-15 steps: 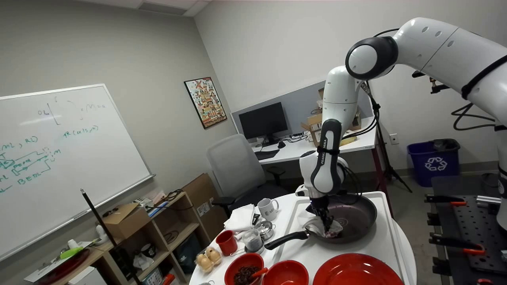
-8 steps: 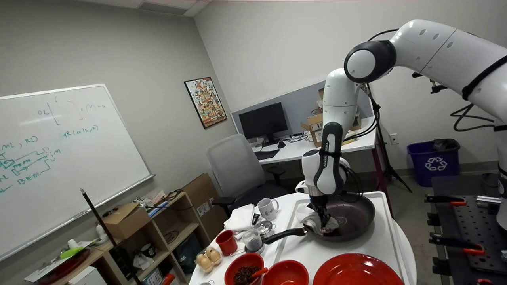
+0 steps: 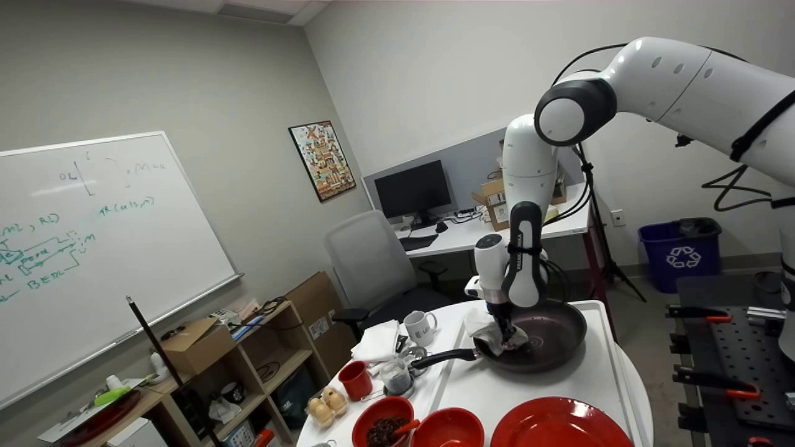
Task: Use the towel to wipe the pan
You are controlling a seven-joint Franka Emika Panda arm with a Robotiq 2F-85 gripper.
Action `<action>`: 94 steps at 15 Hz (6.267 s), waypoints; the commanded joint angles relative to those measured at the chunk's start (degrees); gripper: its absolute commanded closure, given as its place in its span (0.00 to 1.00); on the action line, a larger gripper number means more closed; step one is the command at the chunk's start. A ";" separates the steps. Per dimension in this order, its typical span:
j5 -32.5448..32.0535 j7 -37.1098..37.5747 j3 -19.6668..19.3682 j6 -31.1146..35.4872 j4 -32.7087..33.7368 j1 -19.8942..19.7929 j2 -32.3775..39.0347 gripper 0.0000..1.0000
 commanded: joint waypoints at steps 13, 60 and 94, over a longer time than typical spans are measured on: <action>-9.90 19.86 -20.36 -3.50 1.59 14.72 7.84 0.96; 2.90 10.04 18.02 -14.50 -12.40 -1.71 -26.10 0.96; 4.67 27.10 11.74 -57.81 41.91 11.29 14.81 0.96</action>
